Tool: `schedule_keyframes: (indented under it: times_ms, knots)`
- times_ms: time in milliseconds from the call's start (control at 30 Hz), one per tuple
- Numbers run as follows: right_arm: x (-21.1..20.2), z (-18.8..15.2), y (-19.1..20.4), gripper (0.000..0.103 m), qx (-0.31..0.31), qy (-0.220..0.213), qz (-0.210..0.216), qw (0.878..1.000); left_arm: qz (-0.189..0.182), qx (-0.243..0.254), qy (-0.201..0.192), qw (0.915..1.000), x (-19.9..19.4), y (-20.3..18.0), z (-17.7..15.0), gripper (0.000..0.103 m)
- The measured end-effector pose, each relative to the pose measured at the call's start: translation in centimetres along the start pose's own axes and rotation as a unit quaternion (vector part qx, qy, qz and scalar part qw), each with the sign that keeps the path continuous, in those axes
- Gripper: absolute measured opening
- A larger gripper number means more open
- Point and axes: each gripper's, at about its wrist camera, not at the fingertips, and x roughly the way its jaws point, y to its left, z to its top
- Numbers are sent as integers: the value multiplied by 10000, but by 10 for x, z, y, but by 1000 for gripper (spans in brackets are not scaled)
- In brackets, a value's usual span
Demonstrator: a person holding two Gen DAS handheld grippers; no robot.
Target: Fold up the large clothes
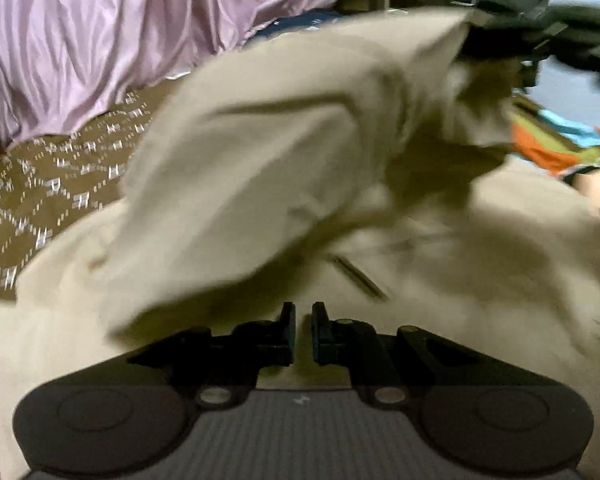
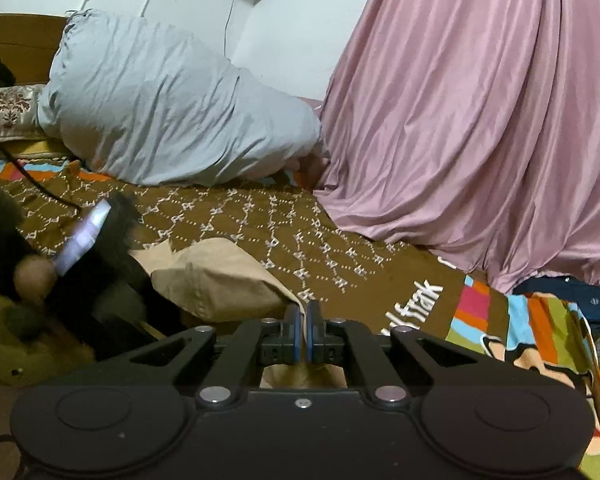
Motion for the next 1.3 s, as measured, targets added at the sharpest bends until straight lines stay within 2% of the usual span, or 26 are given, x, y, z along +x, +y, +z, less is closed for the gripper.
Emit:
schedule_keyframes:
  times_ms: [33,100,133,200,267,333,400,433,467,500,633,700,767,800,867,967,1033,1067,1100,1133,1200,1267,1300]
  knots:
    - [-3,-2,1,2,45,14,21,10000,-86,-87,10,9999,-13,0,-7,16]
    - [-8,-7,4,3,112,65,57,9999,-157,-462,15,9988,-34,6,-20,36]
    - [-11,-10,8,3,136,116,95,9998,-197,-756,5,9969,-44,11,-27,38]
    - [-15,-17,15,4,144,243,150,9995,-281,-1312,-47,9910,-55,29,-20,39]
    - [-20,-26,27,8,109,441,214,9987,-337,-1914,-168,9808,-69,54,-26,40]
    - [-26,-36,38,16,108,668,276,9973,-498,-2559,-306,9649,-76,78,-31,43]
    - [-33,-44,45,29,200,823,309,9959,-666,-3046,-428,9492,-73,96,-33,44]
    - [-39,-49,47,34,296,948,315,9946,-717,-3168,-464,9447,-71,102,-32,44]
    - [-43,-53,47,41,374,1040,299,9934,-765,-3226,-488,9422,-65,107,-29,44]
    - [-48,-58,46,44,465,1142,252,9920,-809,-3251,-508,9409,-62,107,-26,45]
    - [-56,-83,21,44,958,1714,-150,9804,-923,-3283,-576,9383,-54,97,-25,50]
    - [-52,-94,-1,43,1461,1903,-274,9704,-791,-3297,-517,9394,-48,91,-22,50]
    - [-46,-106,-33,43,2504,1883,-237,9494,-650,-3371,-440,9382,-39,91,-19,50]
    - [-43,-112,-49,43,3050,1812,-205,9347,-608,-3449,-419,9357,-36,92,-18,50]
    - [-35,-123,-76,44,3989,1663,-175,9016,-548,-3707,-399,9263,-27,101,-17,50]
    - [-12,-137,-106,44,5026,1532,-56,8508,-406,-4095,-317,9109,-11,116,-17,50]
    - [8,-139,-117,44,5161,1606,-123,8412,-384,-4191,-286,9067,-1,122,-14,47]
    - [17,-138,-120,39,5122,1620,-170,8433,-323,-4137,-268,9094,3,123,-10,38]
    - [27,-137,-122,17,5079,1634,-209,8455,-254,-4027,-259,9146,6,122,-6,28]
    - [38,-134,-124,5,5050,1669,-205,8465,-150,-3846,-278,9226,8,121,0,23]
    - [53,-125,-123,0,4842,1616,-295,8594,68,-3512,-351,9356,9,115,10,18]
    - [62,-109,-119,0,4269,1426,-550,8913,260,-3258,-427,9441,11,108,15,17]
    - [64,-98,-113,0,3823,1222,-787,9125,297,-3194,-408,9463,13,106,14,17]
